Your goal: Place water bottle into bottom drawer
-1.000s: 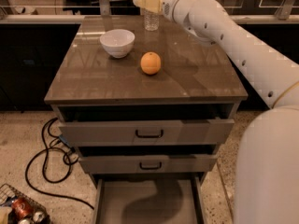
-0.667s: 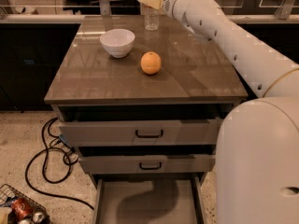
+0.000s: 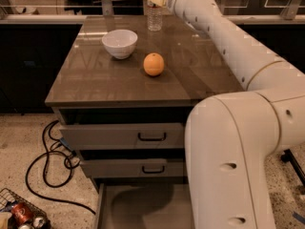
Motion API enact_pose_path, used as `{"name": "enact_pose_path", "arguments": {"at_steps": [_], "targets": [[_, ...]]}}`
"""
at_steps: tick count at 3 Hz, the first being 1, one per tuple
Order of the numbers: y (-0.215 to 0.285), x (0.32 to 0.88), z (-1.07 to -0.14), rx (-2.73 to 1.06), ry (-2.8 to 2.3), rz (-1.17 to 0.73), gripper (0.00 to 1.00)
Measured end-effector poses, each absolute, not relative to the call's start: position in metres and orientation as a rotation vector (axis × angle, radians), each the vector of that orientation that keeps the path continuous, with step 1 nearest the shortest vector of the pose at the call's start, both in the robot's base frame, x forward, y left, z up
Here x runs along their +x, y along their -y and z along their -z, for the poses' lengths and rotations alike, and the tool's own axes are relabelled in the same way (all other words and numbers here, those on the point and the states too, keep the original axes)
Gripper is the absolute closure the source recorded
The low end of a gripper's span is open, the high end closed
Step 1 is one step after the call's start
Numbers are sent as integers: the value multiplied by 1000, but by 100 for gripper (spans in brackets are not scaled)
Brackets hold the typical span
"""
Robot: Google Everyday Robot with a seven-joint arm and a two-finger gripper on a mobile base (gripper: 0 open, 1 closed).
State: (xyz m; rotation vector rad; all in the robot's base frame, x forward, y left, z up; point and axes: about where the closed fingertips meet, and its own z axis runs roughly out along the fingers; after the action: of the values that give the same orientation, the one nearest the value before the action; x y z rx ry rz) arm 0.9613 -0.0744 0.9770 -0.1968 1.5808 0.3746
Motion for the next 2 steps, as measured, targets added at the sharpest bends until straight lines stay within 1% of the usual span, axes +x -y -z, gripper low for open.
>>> {"name": "enact_pose_path", "arguments": {"at_steps": [2], "targets": [[73, 986, -950, -305, -1677, -316, 0]]}}
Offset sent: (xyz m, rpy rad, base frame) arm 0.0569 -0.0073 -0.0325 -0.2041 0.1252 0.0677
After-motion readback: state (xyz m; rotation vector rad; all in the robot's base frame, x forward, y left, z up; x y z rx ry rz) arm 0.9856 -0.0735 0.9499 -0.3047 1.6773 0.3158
